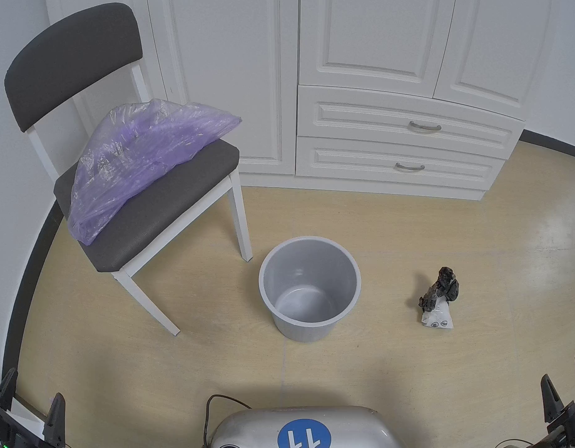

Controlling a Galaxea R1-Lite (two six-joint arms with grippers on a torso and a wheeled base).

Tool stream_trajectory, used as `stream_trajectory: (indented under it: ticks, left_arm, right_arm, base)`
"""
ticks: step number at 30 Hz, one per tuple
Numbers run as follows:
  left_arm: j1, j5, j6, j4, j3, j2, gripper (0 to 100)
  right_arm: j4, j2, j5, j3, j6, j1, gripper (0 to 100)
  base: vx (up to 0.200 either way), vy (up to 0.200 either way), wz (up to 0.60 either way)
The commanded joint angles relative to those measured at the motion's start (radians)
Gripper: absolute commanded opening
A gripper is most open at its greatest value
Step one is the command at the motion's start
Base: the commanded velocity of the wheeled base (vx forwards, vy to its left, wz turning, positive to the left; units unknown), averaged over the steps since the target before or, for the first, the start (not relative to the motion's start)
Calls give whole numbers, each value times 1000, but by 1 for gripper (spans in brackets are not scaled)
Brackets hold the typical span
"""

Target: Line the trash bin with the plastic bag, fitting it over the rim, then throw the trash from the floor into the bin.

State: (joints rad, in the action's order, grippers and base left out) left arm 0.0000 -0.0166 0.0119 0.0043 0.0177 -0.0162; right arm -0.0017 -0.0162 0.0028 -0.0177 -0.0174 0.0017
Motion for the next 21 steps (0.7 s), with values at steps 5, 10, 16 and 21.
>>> stream_trajectory:
  ticks: [5, 10, 16, 21]
  left_arm:
    - [0, 7, -23, 0, -15, 12, 100]
    - [2, 6, -24, 0, -15, 13, 100]
    - [0, 3, -23, 0, -15, 12, 100]
    - [2, 7, -29, 0, -15, 12, 100]
  right_arm:
    - [0, 16, 0, 18, 4, 0, 100]
    - [0, 16, 0, 18, 13, 0, 100]
    - [0, 16, -1, 18, 10, 0, 100]
    - [-1, 16, -1, 18, 2, 0, 100]
  base:
    - [0, 0, 0]
    - [0, 0, 0]
    - [0, 0, 0]
    - [0, 0, 0]
